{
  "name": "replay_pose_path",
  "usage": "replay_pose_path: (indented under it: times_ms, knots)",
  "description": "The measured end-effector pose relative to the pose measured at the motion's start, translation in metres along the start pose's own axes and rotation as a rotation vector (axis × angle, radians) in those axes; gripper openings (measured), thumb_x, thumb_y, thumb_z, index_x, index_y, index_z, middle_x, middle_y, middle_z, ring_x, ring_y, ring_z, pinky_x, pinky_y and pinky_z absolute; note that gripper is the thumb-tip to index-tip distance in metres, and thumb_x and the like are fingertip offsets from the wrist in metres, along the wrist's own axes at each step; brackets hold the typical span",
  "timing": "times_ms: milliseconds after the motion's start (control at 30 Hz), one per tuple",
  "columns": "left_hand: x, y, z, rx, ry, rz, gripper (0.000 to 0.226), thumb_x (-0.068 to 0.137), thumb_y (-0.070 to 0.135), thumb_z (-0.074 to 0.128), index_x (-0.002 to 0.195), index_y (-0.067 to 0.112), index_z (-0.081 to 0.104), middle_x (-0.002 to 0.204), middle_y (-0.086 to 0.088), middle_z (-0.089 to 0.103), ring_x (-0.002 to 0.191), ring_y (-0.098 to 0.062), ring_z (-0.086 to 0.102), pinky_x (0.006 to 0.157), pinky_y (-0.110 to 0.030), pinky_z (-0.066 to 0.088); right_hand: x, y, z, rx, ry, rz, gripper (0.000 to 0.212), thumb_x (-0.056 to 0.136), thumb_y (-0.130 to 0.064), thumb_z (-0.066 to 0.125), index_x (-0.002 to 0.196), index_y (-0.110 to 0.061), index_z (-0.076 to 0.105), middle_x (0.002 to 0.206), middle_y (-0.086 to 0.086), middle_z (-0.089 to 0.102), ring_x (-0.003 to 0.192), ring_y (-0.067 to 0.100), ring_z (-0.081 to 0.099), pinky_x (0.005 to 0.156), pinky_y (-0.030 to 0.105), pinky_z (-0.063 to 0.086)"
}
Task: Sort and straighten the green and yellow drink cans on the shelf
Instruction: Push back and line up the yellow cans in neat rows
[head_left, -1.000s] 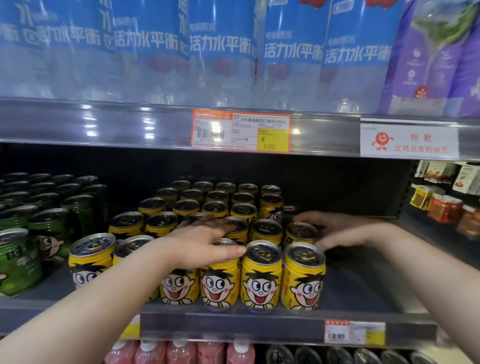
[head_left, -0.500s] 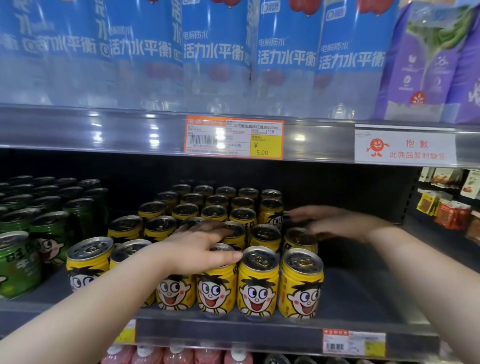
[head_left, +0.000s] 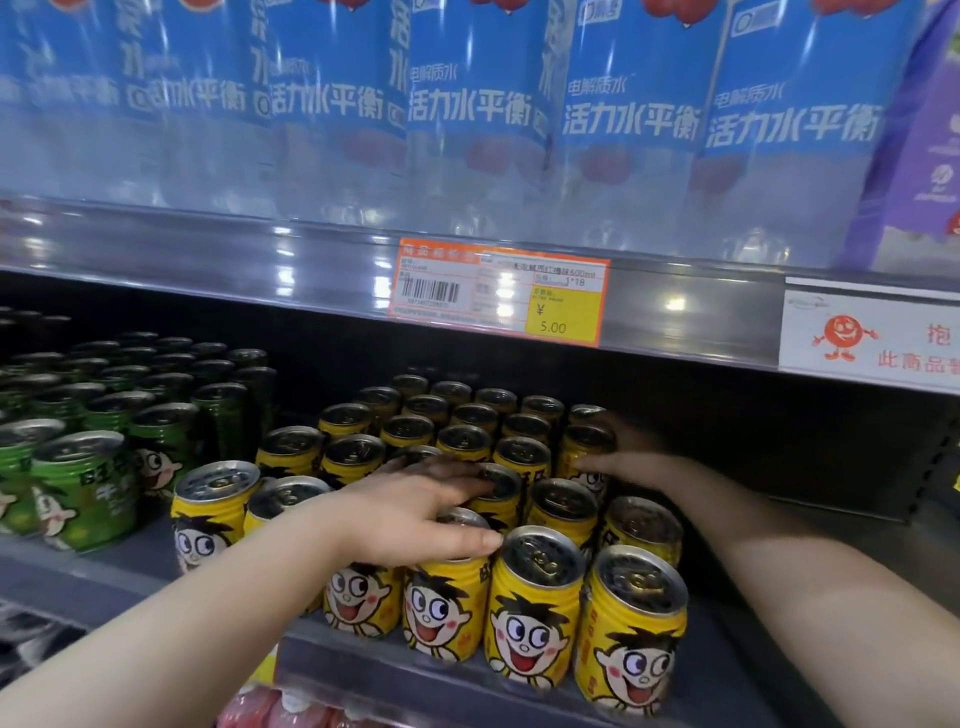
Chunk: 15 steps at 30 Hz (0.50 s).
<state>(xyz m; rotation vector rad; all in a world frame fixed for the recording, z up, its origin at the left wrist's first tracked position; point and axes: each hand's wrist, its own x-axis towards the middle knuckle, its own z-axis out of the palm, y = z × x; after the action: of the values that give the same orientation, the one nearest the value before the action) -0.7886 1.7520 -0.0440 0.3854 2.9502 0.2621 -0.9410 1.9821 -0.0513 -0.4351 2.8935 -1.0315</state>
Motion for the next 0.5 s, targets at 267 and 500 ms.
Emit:
replay_pose_path:
  times_ms: [267,500]
  knots:
    - [-0.001,0.001,-0.001,-0.028,-0.013,-0.013,0.069,0.082,0.069,0.034,0.144,0.044,0.017,0.156,0.016,0.010,0.144,-0.010,0.009,0.117,-0.038,0.014,-0.007,0.002,-0.016,0.003,-0.225,-0.098,0.053,0.080,-0.023,0.071,0.127,-0.027,0.047,0.123,-0.003,0.050,0.107,0.012,0.049,0.078,0.021,0.043]
    - [-0.002,0.006,-0.003,-0.009,-0.016,-0.017,0.065,0.086,0.064,0.035,0.144,0.043,0.016,0.156,0.016,0.010,0.144,-0.009,0.008,0.116,-0.037,0.013,-0.006,0.013,-0.032,0.075,-0.390,-0.093,0.026,0.084,-0.017,0.065,0.106,-0.027,0.056,0.113,0.001,0.059,0.102,0.012,0.059,0.084,0.030,0.054]
